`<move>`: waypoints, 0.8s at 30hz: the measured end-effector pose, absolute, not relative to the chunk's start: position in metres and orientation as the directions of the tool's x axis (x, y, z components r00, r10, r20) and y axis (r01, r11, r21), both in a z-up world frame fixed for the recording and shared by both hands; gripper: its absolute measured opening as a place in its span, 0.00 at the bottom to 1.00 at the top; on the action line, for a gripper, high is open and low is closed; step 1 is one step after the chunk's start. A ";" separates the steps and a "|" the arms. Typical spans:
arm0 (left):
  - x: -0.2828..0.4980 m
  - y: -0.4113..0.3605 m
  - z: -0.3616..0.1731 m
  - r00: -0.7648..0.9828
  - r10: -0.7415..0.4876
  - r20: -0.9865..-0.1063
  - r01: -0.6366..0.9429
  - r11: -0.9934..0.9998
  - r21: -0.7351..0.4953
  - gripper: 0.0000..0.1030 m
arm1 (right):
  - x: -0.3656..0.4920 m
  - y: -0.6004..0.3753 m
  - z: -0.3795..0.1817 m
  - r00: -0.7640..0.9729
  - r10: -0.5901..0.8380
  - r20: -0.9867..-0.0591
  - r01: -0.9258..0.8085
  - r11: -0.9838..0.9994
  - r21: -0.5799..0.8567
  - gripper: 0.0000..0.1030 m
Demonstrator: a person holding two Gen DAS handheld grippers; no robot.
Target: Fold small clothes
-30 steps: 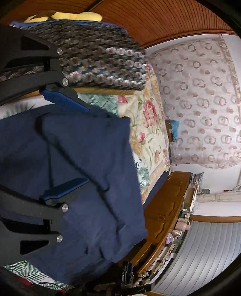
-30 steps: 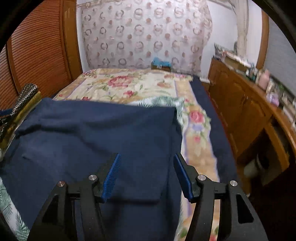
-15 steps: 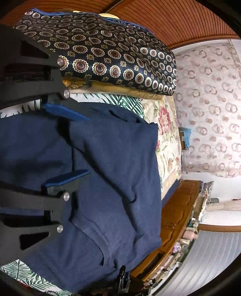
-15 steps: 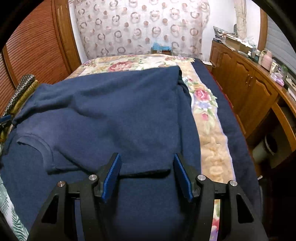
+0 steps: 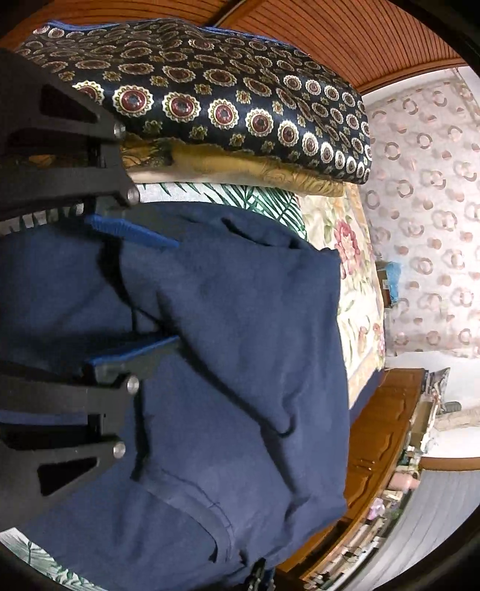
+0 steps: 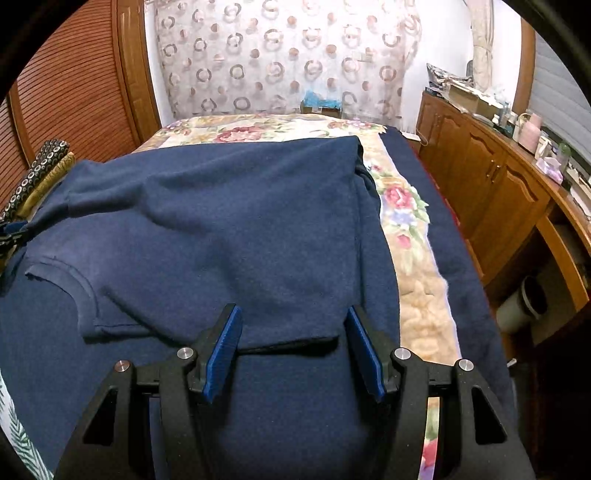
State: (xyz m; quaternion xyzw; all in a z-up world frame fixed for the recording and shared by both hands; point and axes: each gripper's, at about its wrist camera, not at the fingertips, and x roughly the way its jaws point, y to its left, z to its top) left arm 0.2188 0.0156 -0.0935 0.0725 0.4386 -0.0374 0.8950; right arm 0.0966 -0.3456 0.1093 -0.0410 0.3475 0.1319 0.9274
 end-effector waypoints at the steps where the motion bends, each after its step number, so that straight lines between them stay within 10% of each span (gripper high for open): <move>1: 0.220 0.016 -0.095 0.609 0.005 -0.793 0.128 0.986 0.104 0.44 | 0.097 -0.345 0.107 0.725 0.216 -0.654 -0.272 0.962 0.017 0.56; 8: 0.225 0.021 -0.096 0.606 0.006 -0.796 0.122 0.987 0.100 0.44 | 0.109 -0.328 0.098 0.734 0.232 -0.639 -0.281 0.959 0.025 0.11; 15: 0.225 0.028 -0.092 0.613 -0.025 -0.790 0.142 0.987 0.079 0.07 | 0.095 -0.327 0.117 0.773 0.280 -0.569 -0.325 0.945 0.023 0.08; 24: 0.192 0.026 -0.046 0.694 -0.089 -0.714 0.189 0.980 0.063 0.04 | 0.071 -0.344 0.140 0.811 0.334 -0.480 -0.350 0.935 0.060 0.06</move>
